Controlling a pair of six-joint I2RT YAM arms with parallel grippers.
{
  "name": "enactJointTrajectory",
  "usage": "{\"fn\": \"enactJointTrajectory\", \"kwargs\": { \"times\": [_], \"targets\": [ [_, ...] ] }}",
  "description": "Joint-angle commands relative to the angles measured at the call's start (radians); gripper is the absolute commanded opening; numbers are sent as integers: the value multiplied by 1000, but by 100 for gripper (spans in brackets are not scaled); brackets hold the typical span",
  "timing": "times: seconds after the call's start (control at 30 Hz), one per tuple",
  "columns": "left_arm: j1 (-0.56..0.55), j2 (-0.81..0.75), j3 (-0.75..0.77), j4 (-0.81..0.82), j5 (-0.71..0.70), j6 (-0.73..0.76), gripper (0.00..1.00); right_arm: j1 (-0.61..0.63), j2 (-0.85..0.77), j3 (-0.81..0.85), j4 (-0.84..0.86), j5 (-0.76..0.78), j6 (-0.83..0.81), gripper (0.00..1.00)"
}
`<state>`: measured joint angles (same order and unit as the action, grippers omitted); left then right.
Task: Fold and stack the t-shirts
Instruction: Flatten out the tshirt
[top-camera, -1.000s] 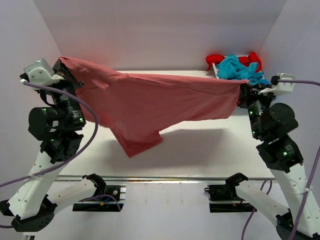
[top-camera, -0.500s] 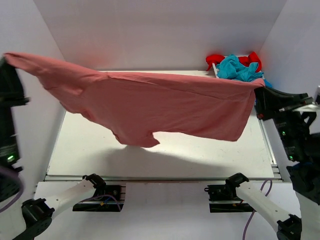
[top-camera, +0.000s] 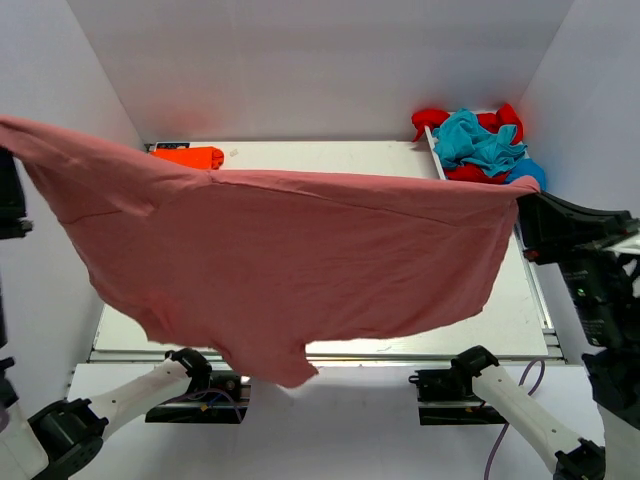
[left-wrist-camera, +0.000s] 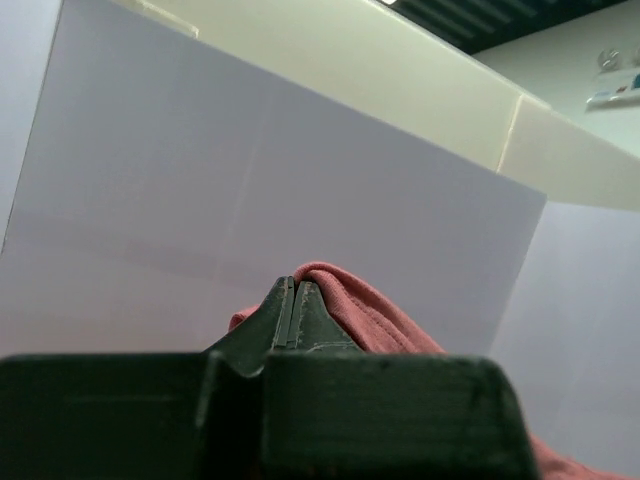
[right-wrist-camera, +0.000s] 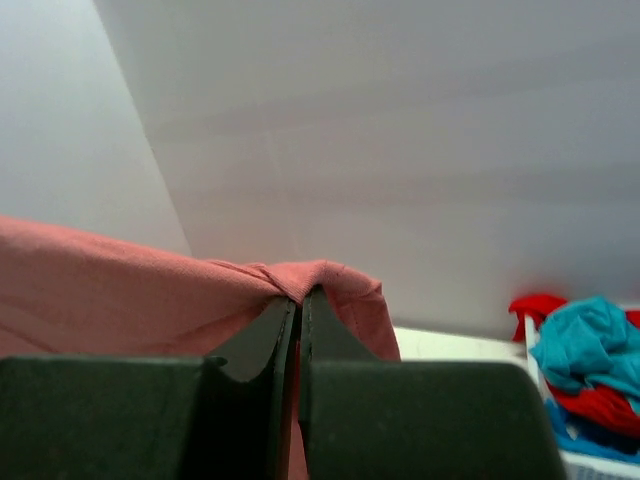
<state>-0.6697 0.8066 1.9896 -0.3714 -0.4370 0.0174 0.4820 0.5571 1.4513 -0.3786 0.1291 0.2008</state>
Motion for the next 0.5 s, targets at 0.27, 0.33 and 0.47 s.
{"fn": "enactJointTrajectory", "kwargs": {
  "times": [0.27, 0.33, 0.47],
  "targets": [
    [-7, 100, -520, 420, -339, 203, 0, -5, 142, -334, 225, 352, 49, 0],
    [2, 115, -627, 509, -365, 204, 0, -6, 199, -408, 262, 395, 61, 0],
    [13, 212, -764, 675, -491, 279, 0, -5, 319, -521, 325, 457, 95, 0]
  ]
}}
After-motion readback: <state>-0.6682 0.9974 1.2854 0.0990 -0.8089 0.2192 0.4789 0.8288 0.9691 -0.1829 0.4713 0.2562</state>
